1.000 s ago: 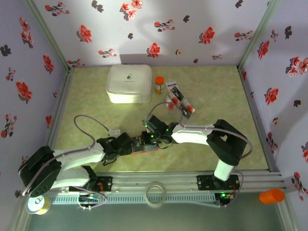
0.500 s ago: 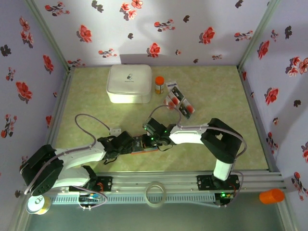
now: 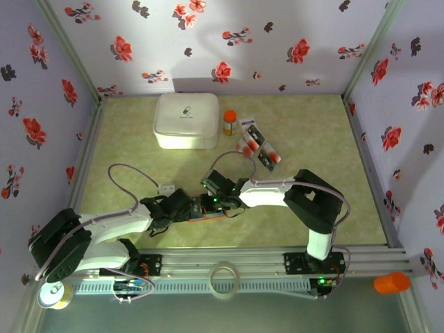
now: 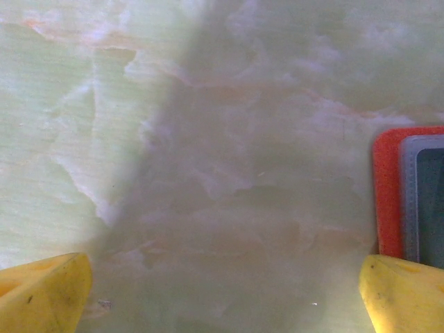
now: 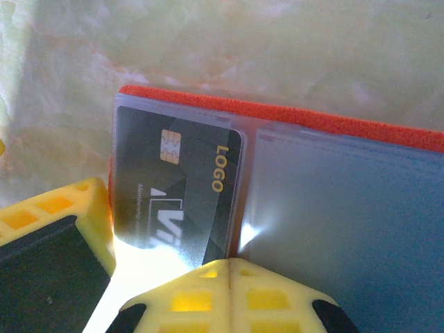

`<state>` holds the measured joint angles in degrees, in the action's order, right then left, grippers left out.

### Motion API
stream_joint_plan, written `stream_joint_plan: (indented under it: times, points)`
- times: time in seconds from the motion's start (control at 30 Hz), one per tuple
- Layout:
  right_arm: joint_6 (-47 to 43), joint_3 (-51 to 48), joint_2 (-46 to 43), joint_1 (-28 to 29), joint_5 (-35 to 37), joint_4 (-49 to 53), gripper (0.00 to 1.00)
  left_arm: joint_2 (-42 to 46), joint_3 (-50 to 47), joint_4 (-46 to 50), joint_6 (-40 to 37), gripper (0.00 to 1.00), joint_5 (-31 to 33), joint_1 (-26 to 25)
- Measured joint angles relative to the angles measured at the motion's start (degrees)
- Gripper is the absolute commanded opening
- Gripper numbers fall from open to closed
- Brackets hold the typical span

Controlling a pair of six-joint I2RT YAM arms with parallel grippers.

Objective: Put the credit cards into the card holder
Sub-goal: Insert the credit card into the card slot.

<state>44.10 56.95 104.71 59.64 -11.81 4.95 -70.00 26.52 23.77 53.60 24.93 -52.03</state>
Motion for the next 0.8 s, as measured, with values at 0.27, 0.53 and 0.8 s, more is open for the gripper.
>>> stream_joint_plan:
  times: [0.27,0.53,0.8]
  points:
    - [0.0,-0.4,-3.6,0.2,0.3,0.1,0.10,5.3,0.0,1.2,0.0,1.00,0.0,1.0]
    - [-0.2,-0.8,-8.5,-1.1,1.4,1.6,0.10,10.4,0.0,3.8,-0.2,1.00,0.0,3.2]
    - [-0.9,-1.9,-10.0,-2.5,2.8,3.3,0.11,10.7,0.4,5.4,-1.9,1.00,0.0,3.7]
